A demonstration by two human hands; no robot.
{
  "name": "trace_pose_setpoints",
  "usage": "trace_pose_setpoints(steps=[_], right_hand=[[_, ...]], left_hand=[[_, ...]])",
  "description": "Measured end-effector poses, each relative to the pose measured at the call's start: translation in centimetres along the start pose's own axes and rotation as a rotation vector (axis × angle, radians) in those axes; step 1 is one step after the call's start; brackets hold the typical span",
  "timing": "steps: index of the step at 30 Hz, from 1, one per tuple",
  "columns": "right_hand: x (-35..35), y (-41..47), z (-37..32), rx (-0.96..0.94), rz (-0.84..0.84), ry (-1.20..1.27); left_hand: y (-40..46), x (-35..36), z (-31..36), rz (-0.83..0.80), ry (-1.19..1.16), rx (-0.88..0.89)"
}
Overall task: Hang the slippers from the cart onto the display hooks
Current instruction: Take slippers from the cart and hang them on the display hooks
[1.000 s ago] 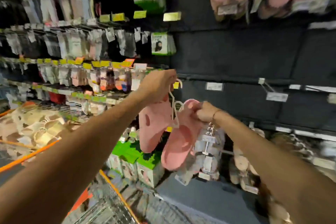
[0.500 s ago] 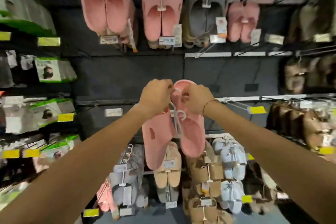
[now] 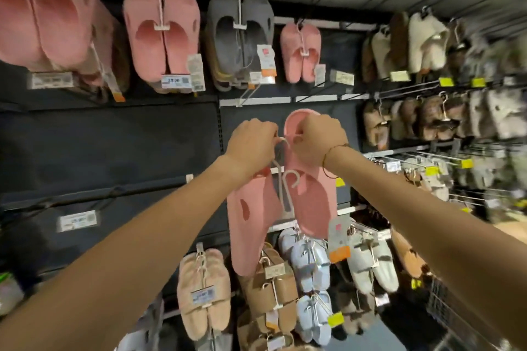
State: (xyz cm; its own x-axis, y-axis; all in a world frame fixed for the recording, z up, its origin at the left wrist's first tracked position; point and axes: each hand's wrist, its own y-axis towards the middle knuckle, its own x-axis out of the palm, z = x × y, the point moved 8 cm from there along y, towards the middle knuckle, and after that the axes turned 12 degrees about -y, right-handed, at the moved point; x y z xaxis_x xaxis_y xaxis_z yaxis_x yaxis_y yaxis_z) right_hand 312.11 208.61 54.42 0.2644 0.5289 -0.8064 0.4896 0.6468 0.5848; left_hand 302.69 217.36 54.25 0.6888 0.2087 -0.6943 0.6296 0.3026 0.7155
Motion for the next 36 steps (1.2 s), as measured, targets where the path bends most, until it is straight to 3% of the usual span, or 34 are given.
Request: trace_pose_setpoints(steps=[7, 10, 13, 18, 24, 25, 30, 36], right_hand=[[1.6, 0.5, -0.6, 0.006, 0.151, -0.202], [2.8, 1.1, -2.1, -0.093, 0.185, -0.316], [4.3, 3.4, -0.5, -0.092, 0.066, -0.294], [4.1, 7.4, 3.2, -0.223, -0.056, -0.165], [-2.0, 11.4, 6.1, -0.283, -0.091, -0.151], [-4.1, 12.4, 6.7, -0.265, -0.018, -0.136], [-13.1, 18.3, 8.9, -0.172, 0.687, -0.045], [-15.8, 28.2, 14.2, -0.083, 0.907, 0.003]], left_hand=[[3.7, 3.2, 0.1, -0.105, 0.119, -0.063], [6.1, 3.6, -2.3, -0.036, -0.038, -0.125], [8.6, 4.1, -5.0, 0.040, -0.272, -0.127], [12.0, 3.6, -5.1, 0.082, -0.506, 0.086], [18.3, 0.3, -2.3, 0.178, -0.559, 0.262], [19.8, -0.8, -1.6, 0.218, -0.556, 0.280], [29.6, -5.4, 1.0, 0.360, -0.579, 0.279], [39.0, -5.5, 4.5, 0.462, -0.410, 0.286]])
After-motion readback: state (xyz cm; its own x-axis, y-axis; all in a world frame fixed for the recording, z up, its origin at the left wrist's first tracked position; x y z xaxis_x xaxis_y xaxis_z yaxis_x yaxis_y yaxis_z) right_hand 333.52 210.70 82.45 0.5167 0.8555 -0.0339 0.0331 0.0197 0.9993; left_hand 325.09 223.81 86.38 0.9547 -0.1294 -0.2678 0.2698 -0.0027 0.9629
